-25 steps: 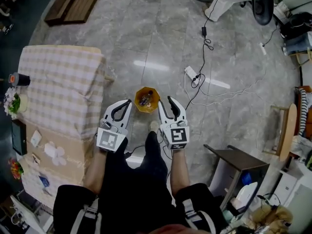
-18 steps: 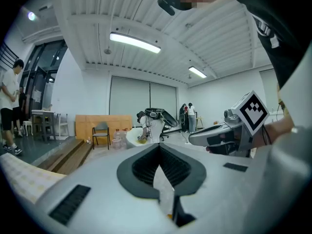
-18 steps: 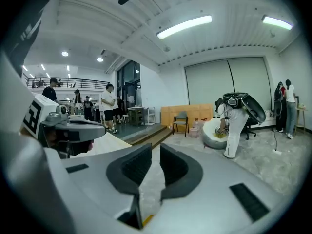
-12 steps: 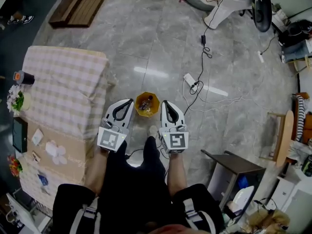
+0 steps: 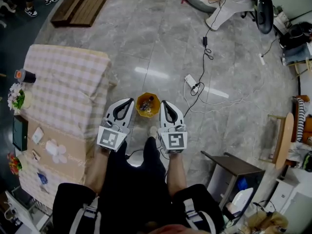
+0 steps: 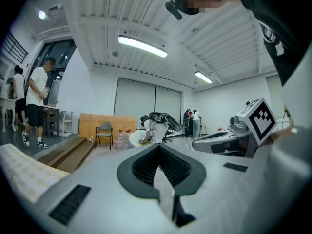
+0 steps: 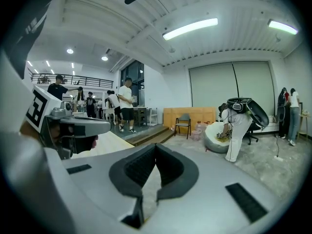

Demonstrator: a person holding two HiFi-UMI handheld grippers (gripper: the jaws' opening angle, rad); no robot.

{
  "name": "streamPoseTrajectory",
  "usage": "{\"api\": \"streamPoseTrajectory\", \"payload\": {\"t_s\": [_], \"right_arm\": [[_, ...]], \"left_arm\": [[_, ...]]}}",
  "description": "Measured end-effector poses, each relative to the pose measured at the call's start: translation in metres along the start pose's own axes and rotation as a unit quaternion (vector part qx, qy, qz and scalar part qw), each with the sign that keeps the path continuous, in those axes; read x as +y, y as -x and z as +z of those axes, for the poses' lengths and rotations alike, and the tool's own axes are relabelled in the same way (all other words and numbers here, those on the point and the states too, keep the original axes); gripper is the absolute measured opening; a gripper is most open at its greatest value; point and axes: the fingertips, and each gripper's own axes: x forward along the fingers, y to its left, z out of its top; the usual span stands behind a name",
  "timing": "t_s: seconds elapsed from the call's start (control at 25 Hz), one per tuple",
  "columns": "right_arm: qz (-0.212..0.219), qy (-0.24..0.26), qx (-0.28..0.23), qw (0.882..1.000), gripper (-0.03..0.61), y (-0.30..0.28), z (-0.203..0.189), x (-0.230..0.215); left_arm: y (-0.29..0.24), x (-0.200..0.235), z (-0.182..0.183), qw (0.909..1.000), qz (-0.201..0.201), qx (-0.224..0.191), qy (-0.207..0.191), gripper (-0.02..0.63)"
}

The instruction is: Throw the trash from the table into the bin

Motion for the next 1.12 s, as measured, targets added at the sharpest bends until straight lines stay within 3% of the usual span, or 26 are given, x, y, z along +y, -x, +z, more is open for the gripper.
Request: {"api": "streamPoseTrajectory", "payload": {"t_s": [0.44,0.8,1.12], "right_arm": [[0.047,0.014,-0.008,0.999,0.006,-0.031,0.020,0.035],[0.145,0.039,-0.011,0.989,0.006,-0.064,0.037,0.099],[0.261,0.069,-0.020,0.963,0.006,-0.094,0.059,0.200]], "left_arm": [[0.021,0.032,0.009,0.9994,0.033,-0.008,-0.008,0.003],[0.069,0.076,0.013,0.9919,0.126,-0.018,0.002,0.003],[0.151,0.131,0.012,0.9704,0.240,-0.022,0.011,0.003]]}}
